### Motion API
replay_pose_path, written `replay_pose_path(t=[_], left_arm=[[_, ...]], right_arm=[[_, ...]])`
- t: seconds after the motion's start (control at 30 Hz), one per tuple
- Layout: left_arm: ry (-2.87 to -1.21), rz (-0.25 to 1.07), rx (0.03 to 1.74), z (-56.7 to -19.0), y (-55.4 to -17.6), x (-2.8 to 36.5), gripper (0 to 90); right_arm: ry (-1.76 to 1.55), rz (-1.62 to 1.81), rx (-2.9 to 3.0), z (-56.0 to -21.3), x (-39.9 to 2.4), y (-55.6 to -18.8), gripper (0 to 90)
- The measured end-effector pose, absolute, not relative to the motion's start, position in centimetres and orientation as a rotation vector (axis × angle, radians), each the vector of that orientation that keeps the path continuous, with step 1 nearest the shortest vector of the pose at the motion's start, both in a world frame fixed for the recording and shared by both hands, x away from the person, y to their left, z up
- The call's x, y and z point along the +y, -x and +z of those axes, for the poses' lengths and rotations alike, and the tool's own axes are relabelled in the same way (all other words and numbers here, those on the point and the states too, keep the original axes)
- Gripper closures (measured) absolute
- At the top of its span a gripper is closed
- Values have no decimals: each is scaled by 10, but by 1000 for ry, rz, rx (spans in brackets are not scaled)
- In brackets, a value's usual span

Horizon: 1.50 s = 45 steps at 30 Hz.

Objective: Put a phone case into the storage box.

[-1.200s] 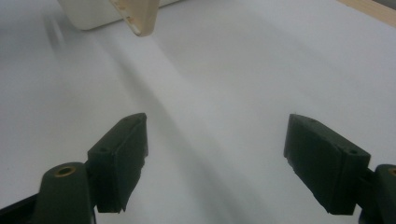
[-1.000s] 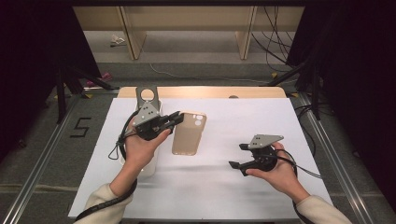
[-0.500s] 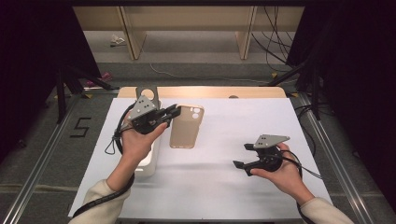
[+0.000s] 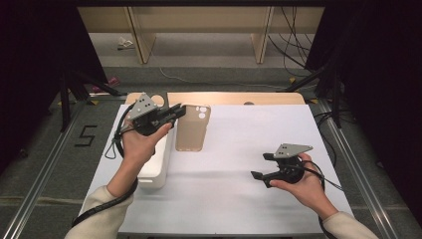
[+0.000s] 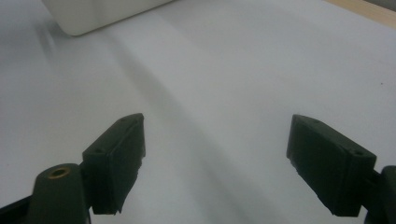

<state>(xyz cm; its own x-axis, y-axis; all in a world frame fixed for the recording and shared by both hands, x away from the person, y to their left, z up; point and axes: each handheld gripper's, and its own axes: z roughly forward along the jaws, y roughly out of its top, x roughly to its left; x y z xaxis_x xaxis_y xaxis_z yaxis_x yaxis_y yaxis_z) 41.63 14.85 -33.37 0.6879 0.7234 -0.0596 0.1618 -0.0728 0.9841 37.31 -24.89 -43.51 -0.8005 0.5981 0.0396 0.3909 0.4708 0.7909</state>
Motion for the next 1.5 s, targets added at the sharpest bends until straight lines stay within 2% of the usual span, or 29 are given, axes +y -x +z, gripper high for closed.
replay_pose_path(t=[1.5], left_arm=[[-1578,585,791,-325,-442,194,813]], right_arm=[[-852,1224,2486,-437,-251,-373,172]])
